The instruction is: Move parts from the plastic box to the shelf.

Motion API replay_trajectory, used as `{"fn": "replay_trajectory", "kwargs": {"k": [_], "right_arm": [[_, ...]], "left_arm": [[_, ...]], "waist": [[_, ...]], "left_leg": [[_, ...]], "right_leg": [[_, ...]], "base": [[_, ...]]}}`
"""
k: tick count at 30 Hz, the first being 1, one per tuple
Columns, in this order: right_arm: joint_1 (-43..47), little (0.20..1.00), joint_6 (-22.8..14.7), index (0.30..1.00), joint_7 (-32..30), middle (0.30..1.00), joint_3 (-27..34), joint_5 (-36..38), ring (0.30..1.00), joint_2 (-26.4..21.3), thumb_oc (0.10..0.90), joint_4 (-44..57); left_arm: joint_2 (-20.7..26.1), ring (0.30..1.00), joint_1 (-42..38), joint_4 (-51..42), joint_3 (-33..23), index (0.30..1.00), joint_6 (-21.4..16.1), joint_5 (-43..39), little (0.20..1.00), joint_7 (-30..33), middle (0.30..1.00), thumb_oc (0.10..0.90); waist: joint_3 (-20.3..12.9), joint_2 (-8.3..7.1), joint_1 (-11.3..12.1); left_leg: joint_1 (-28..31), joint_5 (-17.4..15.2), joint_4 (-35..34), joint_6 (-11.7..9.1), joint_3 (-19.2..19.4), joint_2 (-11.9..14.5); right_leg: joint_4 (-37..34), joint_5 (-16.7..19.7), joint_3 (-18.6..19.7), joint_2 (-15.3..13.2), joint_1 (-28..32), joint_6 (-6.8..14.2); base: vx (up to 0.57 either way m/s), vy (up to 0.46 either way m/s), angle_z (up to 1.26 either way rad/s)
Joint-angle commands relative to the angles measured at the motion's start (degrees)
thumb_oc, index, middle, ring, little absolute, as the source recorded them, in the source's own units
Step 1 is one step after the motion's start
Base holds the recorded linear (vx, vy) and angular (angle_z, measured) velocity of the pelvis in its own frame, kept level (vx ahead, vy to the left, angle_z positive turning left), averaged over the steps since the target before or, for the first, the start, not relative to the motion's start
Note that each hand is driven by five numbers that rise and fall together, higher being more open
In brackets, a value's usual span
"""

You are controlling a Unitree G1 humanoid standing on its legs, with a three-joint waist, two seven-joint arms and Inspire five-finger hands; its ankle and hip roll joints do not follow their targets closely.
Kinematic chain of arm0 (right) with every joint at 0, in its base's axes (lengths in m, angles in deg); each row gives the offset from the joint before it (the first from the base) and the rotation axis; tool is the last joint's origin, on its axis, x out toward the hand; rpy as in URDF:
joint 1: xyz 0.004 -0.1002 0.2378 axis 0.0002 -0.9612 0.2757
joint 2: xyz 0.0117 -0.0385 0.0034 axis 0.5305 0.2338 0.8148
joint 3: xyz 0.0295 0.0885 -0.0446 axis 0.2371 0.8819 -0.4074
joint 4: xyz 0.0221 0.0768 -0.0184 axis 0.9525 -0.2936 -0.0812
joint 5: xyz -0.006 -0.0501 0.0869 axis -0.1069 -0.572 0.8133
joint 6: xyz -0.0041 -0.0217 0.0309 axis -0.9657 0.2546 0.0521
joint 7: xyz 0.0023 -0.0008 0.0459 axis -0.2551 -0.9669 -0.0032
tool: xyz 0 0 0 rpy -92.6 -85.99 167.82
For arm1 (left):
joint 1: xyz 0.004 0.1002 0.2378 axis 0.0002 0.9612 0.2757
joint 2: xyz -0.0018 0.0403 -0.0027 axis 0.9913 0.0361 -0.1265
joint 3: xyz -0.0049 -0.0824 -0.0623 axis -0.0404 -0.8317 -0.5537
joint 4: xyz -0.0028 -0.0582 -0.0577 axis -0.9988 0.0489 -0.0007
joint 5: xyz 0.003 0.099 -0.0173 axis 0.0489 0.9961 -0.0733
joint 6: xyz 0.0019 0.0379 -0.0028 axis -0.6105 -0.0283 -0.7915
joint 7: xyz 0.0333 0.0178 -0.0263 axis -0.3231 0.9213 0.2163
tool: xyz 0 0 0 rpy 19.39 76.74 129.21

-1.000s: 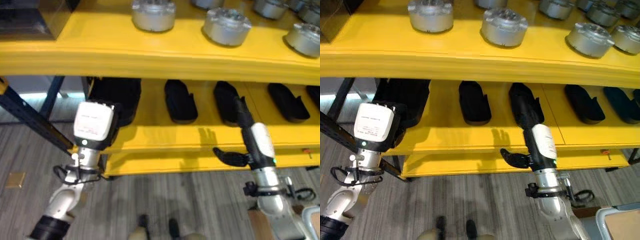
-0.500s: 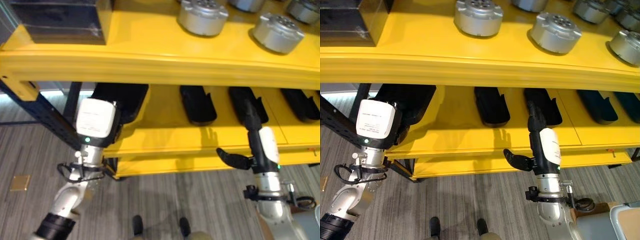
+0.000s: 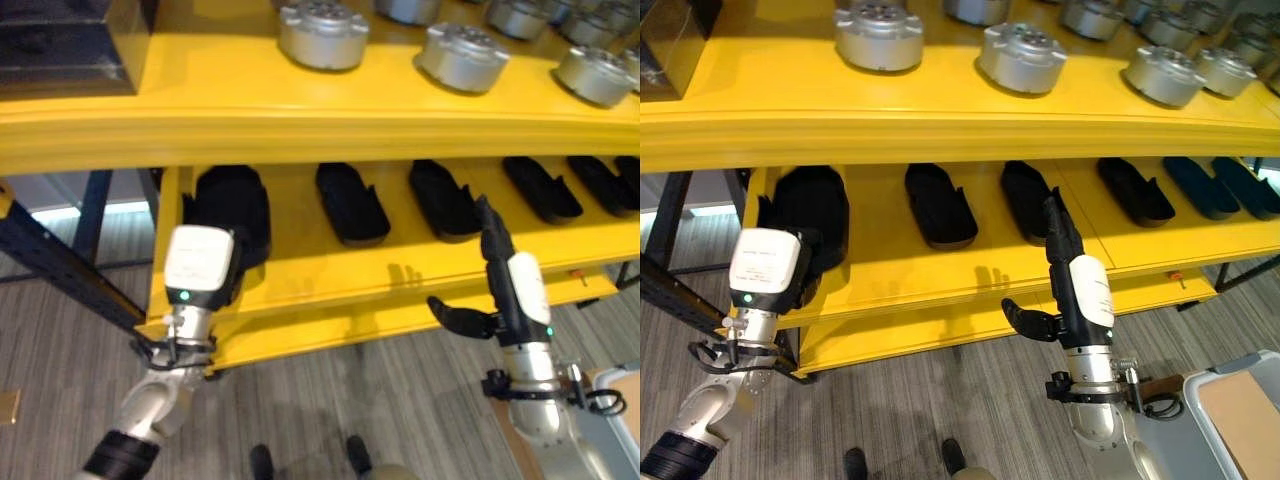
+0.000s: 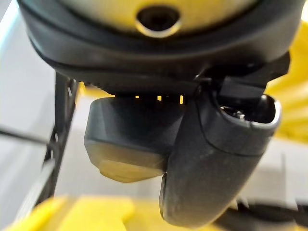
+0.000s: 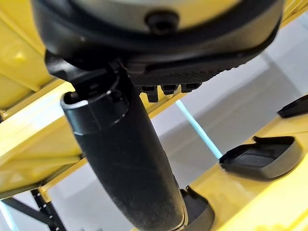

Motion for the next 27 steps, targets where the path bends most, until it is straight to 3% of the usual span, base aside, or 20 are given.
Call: {"fn": "replay_trajectory", "kwargs": {"k": [1, 7, 16, 21, 27], "right_arm": [[3.8, 1.0, -2.7, 1.0, -1.6, 1.0, 2.0, 2.0, 1.0, -2.7, 0.9, 3.0], [5.0, 1.0, -2.6, 1.0, -1.0, 1.0, 1.5, 2.3, 1.0, -3.2, 0.9, 2.2], [8.4, 1.0, -3.6, 1.0, -0.5, 1.0, 0.3, 3.5, 1.0, -4.5, 0.9, 2.5], [11.7, 1.0, -4.1, 1.0, -1.0, 1.0, -1.4, 4.3, 1.0, -4.8, 0.9, 3.0], [12.0, 1.0, -4.4, 1.0, -1.2, 1.0, -2.5, 4.6, 1.0, -4.8, 0.9, 3.7]], "left_arm": [[-0.2, 0.3, -7.3, 1.5, -2.4, 0.3, 2.1, 0.9, 0.3, 3.5, 0.3, 0.4], [1.1, 0.3, -8.0, 5.8, -2.0, 0.3, 3.3, 2.3, 0.3, 3.4, 0.3, 0.4], [3.8, 0.3, -13.9, 14.8, -0.4, 0.3, 6.3, 1.9, 0.3, 3.6, 0.3, 0.4], [5.4, 0.3, -20.5, 20.2, 2.6, 0.3, 7.9, 0.1, 0.3, 4.2, 0.3, 0.4], [4.6, 0.3, -26.3, 25.4, 5.0, 0.3, 9.2, -1.9, 0.3, 4.6, 0.3, 0.4]], "waist": [[-4.2, 3.36, 0.1], [-3.4, 3.56, -0.2], [1.3, 3.31, -1.0], [5.2, 2.35, -1.4], [6.6, 1.51, -2.3]], "left_leg": [[3.0, -3.6, -0.1, 0.7, 4.0, 1.6], [1.9, -3.5, -0.1, 0.5, 5.4, 1.8], [-2.5, -2.1, 0.1, 0.4, 6.6, 2.0], [-7.6, -2.9, 4.5, 0.1, 7.0, 2.1], [-10.7, -4.0, 7.8, -0.1, 7.4, 2.5]], "right_leg": [[2.3, -5.0, 0.3, 3.5, 0.5, -0.2], [2.3, -4.6, 0.8, 3.6, -1.3, 0.0], [4.1, -3.9, 1.1, 4.3, -7.3, 0.2], [6.8, -3.6, 1.2, 4.7, -11.9, 0.2], [8.0, -3.2, 1.7, 5.0, -14.2, 0.2]], "base": [[-0.01, 0.005, -0.1], [-0.02, 0.008, -0.1], [-0.07, 0.016, -0.07], [-0.08, 0.007, -0.12], [-0.02, 0.002, -0.06]]}}
